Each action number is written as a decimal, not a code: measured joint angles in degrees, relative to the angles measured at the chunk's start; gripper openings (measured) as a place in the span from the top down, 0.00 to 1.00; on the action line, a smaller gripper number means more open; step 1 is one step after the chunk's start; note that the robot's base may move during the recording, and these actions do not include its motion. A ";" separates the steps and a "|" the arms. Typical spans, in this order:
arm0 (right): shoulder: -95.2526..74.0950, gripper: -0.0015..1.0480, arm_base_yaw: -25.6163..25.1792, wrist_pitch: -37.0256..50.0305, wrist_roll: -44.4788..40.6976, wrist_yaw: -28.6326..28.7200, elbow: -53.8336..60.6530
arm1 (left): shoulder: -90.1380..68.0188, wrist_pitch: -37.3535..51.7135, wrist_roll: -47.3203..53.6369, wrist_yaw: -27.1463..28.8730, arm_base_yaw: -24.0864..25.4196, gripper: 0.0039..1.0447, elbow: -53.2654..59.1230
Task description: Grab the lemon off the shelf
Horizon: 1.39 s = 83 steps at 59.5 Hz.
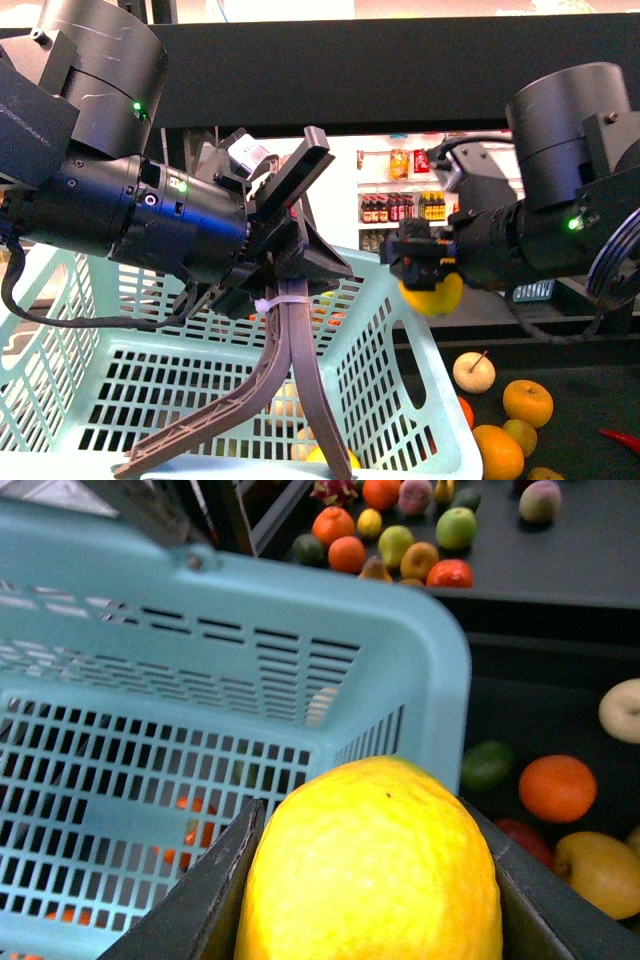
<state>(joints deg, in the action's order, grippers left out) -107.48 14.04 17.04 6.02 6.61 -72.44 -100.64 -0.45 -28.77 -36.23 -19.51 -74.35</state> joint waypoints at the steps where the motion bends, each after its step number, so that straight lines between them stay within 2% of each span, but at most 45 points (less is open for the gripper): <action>1: -0.20 0.53 0.46 0.02 -0.02 -0.28 0.15 | 0.00 0.00 0.00 0.00 0.00 0.87 0.00; 12: -0.92 0.51 2.84 0.39 -0.74 -1.22 1.16 | 0.00 0.00 0.00 0.09 0.07 0.87 0.00; 30: -0.79 0.10 3.58 1.60 -0.37 0.28 2.64 | -0.02 -0.02 0.07 -0.02 0.07 0.87 0.00; 35: 0.04 0.01 2.49 1.84 -0.68 -1.99 3.26 | -0.02 -0.02 -0.31 0.04 0.07 0.87 0.00; 44: 5.95 0.02 -1.40 5.70 -0.83 -5.49 7.61 | -0.02 -0.02 -0.15 0.04 0.07 0.87 0.00; 51: 16.94 0.02 -5.64 10.54 -2.51 -8.57 15.21 | -0.02 -0.02 -0.28 0.04 0.07 0.87 0.00; 61: 33.55 0.02 -8.41 9.90 -4.55 -12.46 29.70 | -0.02 -0.02 -0.24 -0.07 0.00 0.87 0.00; 69: 51.76 0.03 -10.03 3.56 -5.44 -16.63 42.38 | -0.02 -0.02 -0.35 0.00 0.00 0.87 0.00; 74: 63.49 0.15 -13.05 -2.01 -5.64 -9.01 47.39 | -0.02 -0.02 -0.31 0.00 0.00 0.87 0.00; 83: 84.78 0.39 -13.81 -15.65 -5.68 -6.71 55.12 | -0.02 -0.02 -0.33 0.02 0.00 0.87 0.00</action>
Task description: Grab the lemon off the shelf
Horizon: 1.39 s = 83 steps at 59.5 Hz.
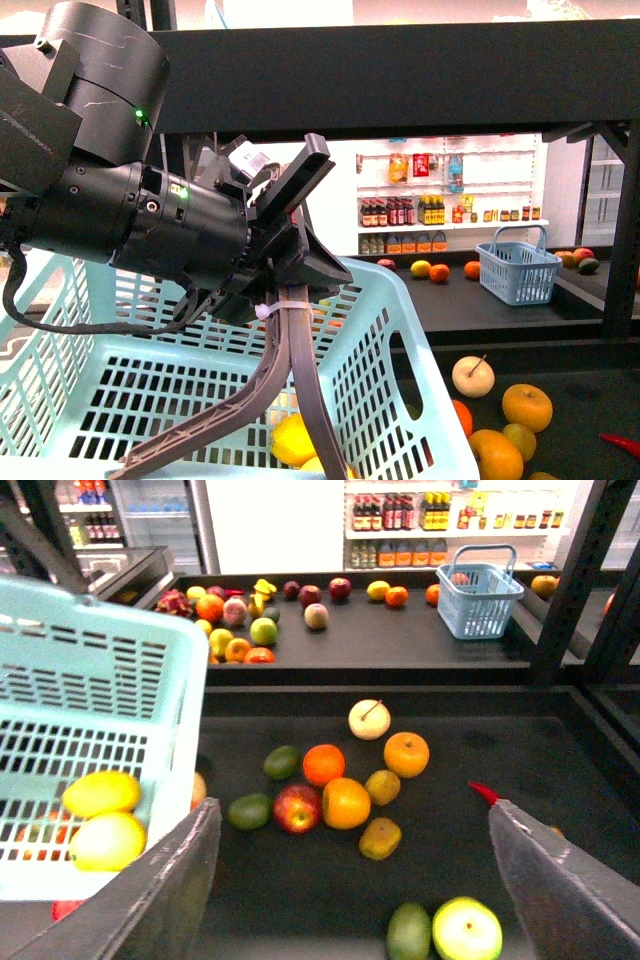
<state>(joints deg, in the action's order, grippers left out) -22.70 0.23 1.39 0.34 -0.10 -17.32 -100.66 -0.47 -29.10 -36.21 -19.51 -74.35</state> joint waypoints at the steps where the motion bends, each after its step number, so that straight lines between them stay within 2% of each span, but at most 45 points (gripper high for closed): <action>1: 1.40 0.41 0.00 -1.05 0.00 0.00 0.31 | 0.00 0.00 0.02 0.00 0.00 0.87 0.00; 4: 7.72 0.49 -0.11 -3.91 0.00 0.15 2.23 | 0.00 0.00 -0.02 -0.02 0.00 0.87 0.00; 8: 13.25 0.61 -0.11 -3.50 0.00 0.11 5.25 | 0.00 0.00 -0.02 -0.07 0.00 0.87 0.00; 21: 18.03 0.95 -0.11 -2.36 -0.04 0.00 13.09 | 0.00 0.00 -0.02 -0.04 0.00 0.87 0.00; 60: 22.29 0.93 -0.13 -1.49 -0.15 0.13 16.46 | 0.00 0.00 0.00 -0.02 0.00 0.87 0.00; 64: 22.32 0.80 -0.13 -1.49 -0.17 0.13 16.44 | 0.00 0.00 0.00 -0.02 0.00 0.87 0.00; 79: 22.32 0.40 -0.13 -1.49 -0.17 0.13 16.44 | 0.00 0.00 0.00 -0.02 0.00 0.87 0.00; 83: 22.32 0.25 -0.13 -1.49 -0.17 0.13 16.44 | 0.00 0.00 0.00 -0.02 0.00 0.87 0.00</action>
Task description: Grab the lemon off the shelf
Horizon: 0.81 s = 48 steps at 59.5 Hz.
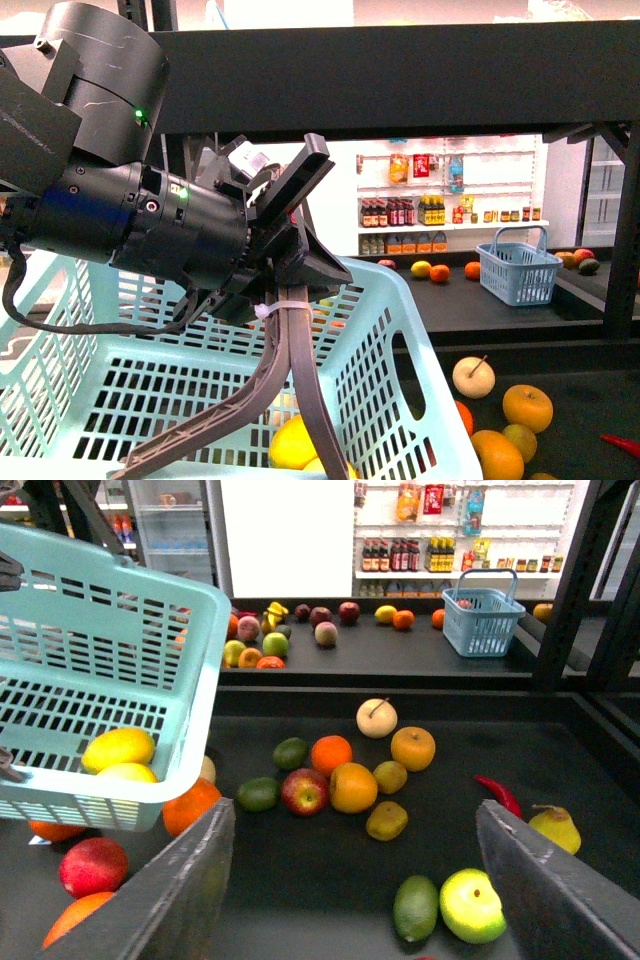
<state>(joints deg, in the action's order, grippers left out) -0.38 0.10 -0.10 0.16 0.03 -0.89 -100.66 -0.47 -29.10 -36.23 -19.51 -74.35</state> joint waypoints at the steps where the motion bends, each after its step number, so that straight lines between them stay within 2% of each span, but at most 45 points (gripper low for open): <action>1: 0.00 0.22 0.00 0.00 0.00 0.00 0.02 | 0.00 0.00 0.00 0.00 0.00 0.87 0.00; 10: 0.00 0.01 0.00 0.00 0.02 0.00 0.00 | 0.00 0.00 0.00 0.00 0.00 0.87 0.00; 28: 0.00 0.02 0.00 0.00 0.00 0.00 0.00 | 0.00 -0.66 -0.07 0.39 0.00 0.87 -0.11; 32: 0.00 0.02 0.00 0.00 0.00 0.00 0.00 | 0.00 -3.39 -0.55 3.67 0.00 0.87 -1.05; 39: 0.00 0.02 0.00 0.00 0.00 0.00 0.00 | -0.09 -0.90 -6.01 6.95 0.94 0.87 -1.05; 48: 0.02 0.02 0.00 0.00 0.00 0.00 0.00 | -0.35 3.58 -14.99 16.87 5.42 0.87 -1.79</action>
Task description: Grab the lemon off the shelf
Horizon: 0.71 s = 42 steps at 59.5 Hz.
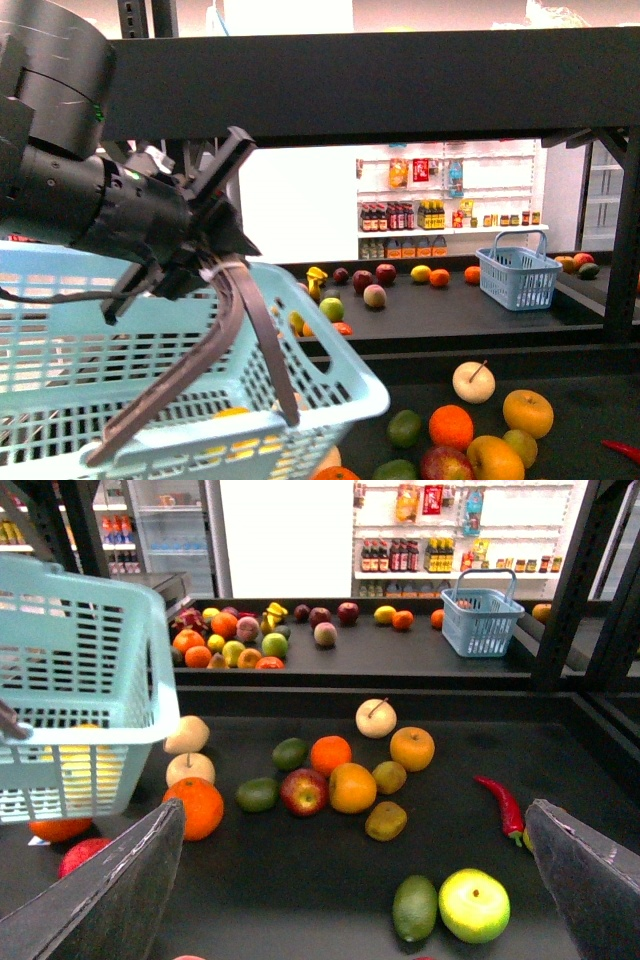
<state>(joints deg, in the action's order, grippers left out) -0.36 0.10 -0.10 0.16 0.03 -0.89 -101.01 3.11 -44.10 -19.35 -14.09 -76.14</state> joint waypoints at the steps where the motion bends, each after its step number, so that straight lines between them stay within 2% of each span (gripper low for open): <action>1: 0.00 0.02 0.00 0.00 0.00 0.00 0.00 | -0.04 0.76 -1.46 1.09 0.72 0.87 -0.13; 12: 0.00 0.02 0.00 0.00 0.00 0.00 0.00 | -0.15 9.22 -13.22 10.64 8.76 0.88 -0.33; 22: 0.04 0.02 0.00 0.00 0.00 0.11 0.00 | -0.13 14.10 -21.35 10.95 12.35 0.88 0.22; 28: 0.07 0.02 0.00 0.00 0.00 -0.20 0.00 | -0.13 16.83 -29.14 11.67 16.74 0.89 0.22; 42: 0.09 0.02 0.00 0.00 0.00 0.00 0.00 | 1.75 18.78 -31.76 12.74 22.67 0.90 2.64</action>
<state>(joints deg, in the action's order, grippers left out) -0.27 0.10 -0.10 0.16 0.03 -0.89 -99.26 21.89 -75.85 -6.61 8.58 -73.49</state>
